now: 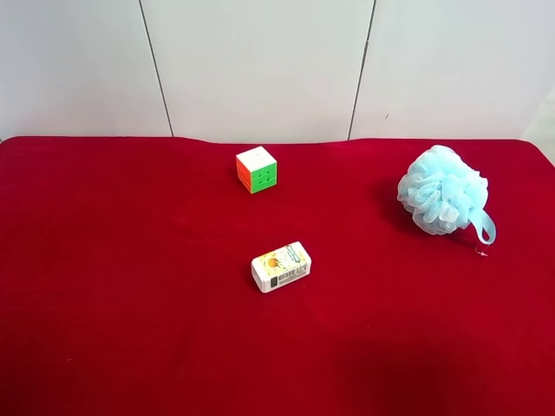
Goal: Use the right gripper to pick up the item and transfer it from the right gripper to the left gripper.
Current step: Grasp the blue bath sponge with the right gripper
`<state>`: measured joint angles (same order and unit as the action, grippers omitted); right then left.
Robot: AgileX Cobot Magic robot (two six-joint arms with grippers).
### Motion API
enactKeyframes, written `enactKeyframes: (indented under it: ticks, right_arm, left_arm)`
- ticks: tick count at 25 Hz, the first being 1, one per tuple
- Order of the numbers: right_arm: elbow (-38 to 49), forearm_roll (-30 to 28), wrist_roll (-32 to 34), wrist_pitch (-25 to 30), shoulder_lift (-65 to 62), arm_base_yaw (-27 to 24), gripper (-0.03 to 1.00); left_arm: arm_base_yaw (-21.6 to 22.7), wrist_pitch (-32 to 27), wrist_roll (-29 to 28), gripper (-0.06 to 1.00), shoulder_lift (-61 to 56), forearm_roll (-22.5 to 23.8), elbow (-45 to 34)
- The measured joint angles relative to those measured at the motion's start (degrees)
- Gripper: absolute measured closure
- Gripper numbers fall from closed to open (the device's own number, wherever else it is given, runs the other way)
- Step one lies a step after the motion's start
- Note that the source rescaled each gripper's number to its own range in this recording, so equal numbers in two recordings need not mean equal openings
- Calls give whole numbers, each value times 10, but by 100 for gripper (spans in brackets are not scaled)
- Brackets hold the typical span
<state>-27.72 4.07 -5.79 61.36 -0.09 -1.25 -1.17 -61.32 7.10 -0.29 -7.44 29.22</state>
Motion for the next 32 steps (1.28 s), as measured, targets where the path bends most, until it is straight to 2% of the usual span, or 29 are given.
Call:
enactKeyframes:
  ticks: [7,11,24,32]
  right_arm:
    - [-1,4,27,0,3,0,-3]
    - [-40,4,25,-7,55,0,-3]
    - [-190,-8,25,-114,368,0,-3]
    - [-200,-8,25,-221,582,0,-3]
  left_arm:
    - [0,0,0,-6,0,0,0]
    - [0,0,0,-6,0,0,0]
    - [0,0,0,-6,0,0,0]
    - [0,0,0,-6,0,0,0]
